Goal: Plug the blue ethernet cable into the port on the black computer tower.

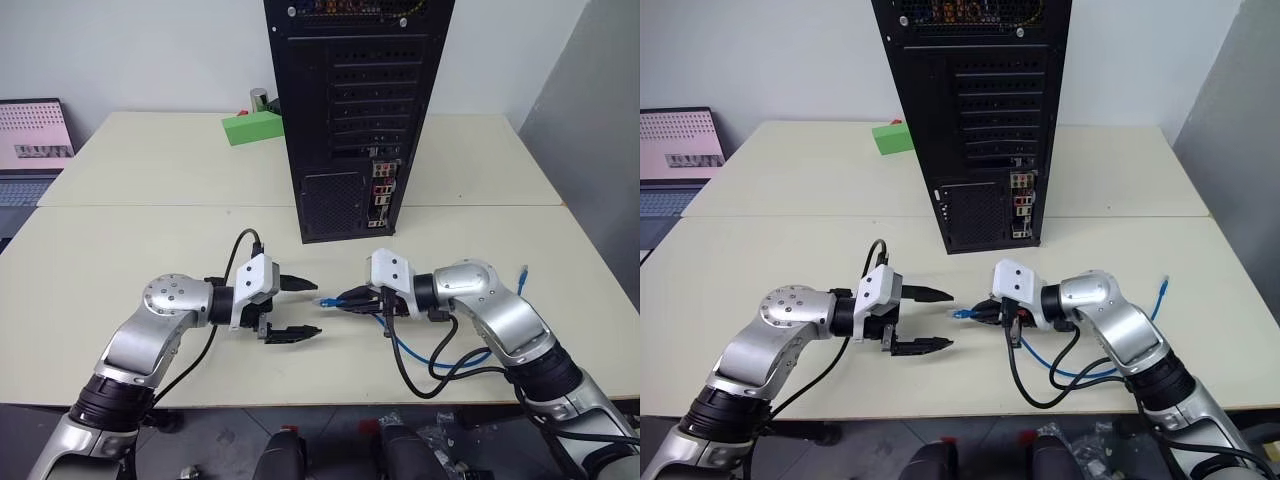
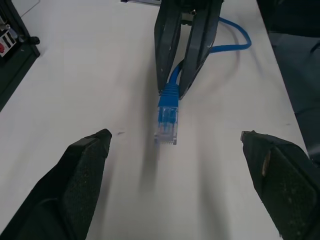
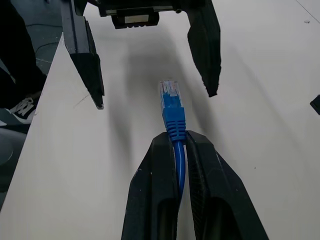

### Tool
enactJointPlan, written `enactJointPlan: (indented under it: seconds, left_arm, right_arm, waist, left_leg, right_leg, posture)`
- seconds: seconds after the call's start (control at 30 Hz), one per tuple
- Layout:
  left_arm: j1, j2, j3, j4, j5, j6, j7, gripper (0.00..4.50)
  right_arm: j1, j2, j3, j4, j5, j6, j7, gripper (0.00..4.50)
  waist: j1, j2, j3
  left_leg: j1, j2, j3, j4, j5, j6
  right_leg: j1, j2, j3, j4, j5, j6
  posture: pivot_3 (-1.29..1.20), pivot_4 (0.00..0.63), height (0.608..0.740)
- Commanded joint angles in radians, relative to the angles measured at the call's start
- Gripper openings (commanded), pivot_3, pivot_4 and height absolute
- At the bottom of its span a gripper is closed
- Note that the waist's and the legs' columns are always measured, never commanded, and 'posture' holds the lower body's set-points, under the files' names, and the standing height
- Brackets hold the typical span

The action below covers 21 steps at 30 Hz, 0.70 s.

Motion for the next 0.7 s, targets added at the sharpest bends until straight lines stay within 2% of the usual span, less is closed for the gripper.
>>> enactJointPlan:
  seconds: [0.03, 0.1, 0.13, 0.23, 0.37, 0.47, 0.5, 0.7]
  left_arm:
    - [-0.025, -0.008, -0.001, 0.004, -0.01, -0.018, -0.022, 3.31]
    - [-0.031, -0.013, -0.002, 0.011, -0.008, -0.02, -0.026, 2.98]
    - [-0.034, -0.015, -0.002, 0.013, -0.006, -0.02, -0.027, 2.6]
    - [-0.044, -0.025, -0.004, 0.028, 0.001, -0.028, -0.027, 1.89]
    - [-0.045, -0.033, -0.008, 0.034, 0.006, -0.038, -0.028, 1.13]
    - [-0.043, -0.037, -0.014, 0.044, 0.015, -0.054, -0.032, 0.4]
    - [-0.042, -0.039, -0.015, 0.046, 0.018, -0.058, -0.033, 0.27]
    - [-0.035, -0.042, -0.019, 0.063, 0.039, -0.092, -0.033, 0.26]
  right_arm:
    - [-0.01, -0.007, -0.006, -0.05, 0.011, -0.01, 0.012, 0.03]
    - [-0.01, -0.012, -0.003, -0.053, 0.009, -0.011, 0.015, 0.03]
    - [-0.01, -0.015, -0.001, -0.055, 0.008, -0.011, 0.017, 0.02]
    - [-0.011, -0.018, 0.001, -0.058, 0.006, -0.011, 0.017, 0.02]
    - [-0.011, -0.021, 0.004, -0.063, 0.006, -0.01, 0.017, 0.02]
    - [-0.011, -0.022, 0.005, -0.065, 0.006, -0.011, 0.019, 0.02]
    - [-0.011, -0.023, 0.005, -0.066, 0.006, -0.011, 0.02, 0.02]
    - [-0.013, -0.037, 0.01, -0.051, 0.002, -0.024, 0.04, 0.02]
  waist:
    - [0.0, 0.0, 0.0]
    - [0.0, 0.0, 0.0]
    - [0.0, 0.0, 0.0]
    - [0.0, 0.0, 0.0]
    - [0.0, 0.0, 0.0]
    - [0.0, 0.0, 0.0]
    - [0.0, 0.0, 0.0]
    - [0.0, 0.0, 0.0]
  left_leg:
    - [0.0, 0.0, 0.0, 0.0, 0.0, 0.0]
    - [0.0, 0.0, 0.0, 0.0, 0.0, 0.0]
    - [0.0, 0.0, 0.0, 0.0, 0.0, 0.0]
    - [0.0, 0.0, 0.0, 0.0, 0.0, 0.0]
    - [0.0, 0.0, 0.0, 0.0, 0.0, 0.0]
    - [0.0, 0.0, 0.0, 0.0, 0.0, 0.0]
    - [0.0, 0.0, 0.0, 0.0, 0.0, 0.0]
    - [0.0, 0.0, 0.0, 0.0, 0.0, 0.0]
  right_leg:
    - [0.0, 0.0, 0.0, 0.0, 0.0, 0.0]
    - [0.0, 0.0, 0.0, 0.0, 0.0, 0.0]
    - [0.0, 0.0, 0.0, 0.0, 0.0, 0.0]
    - [0.0, 0.0, 0.0, 0.0, 0.0, 0.0]
    - [0.0, 0.0, 0.0, 0.0, 0.0, 0.0]
    - [0.0, 0.0, 0.0, 0.0, 0.0, 0.0]
    - [0.0, 0.0, 0.0, 0.0, 0.0, 0.0]
    - [0.0, 0.0, 0.0, 0.0, 0.0, 0.0]
  posture:
    - [0.0, 0.15, 0.74]
    - [0.0, 0.15, 0.74]
    - [0.0, 0.15, 0.74]
    - [0.0, 0.15, 0.74]
    - [0.0, 0.15, 0.74]
    - [0.0, 0.15, 0.74]
    - [0.0, 0.15, 0.74]
    - [0.0, 0.15, 0.74]
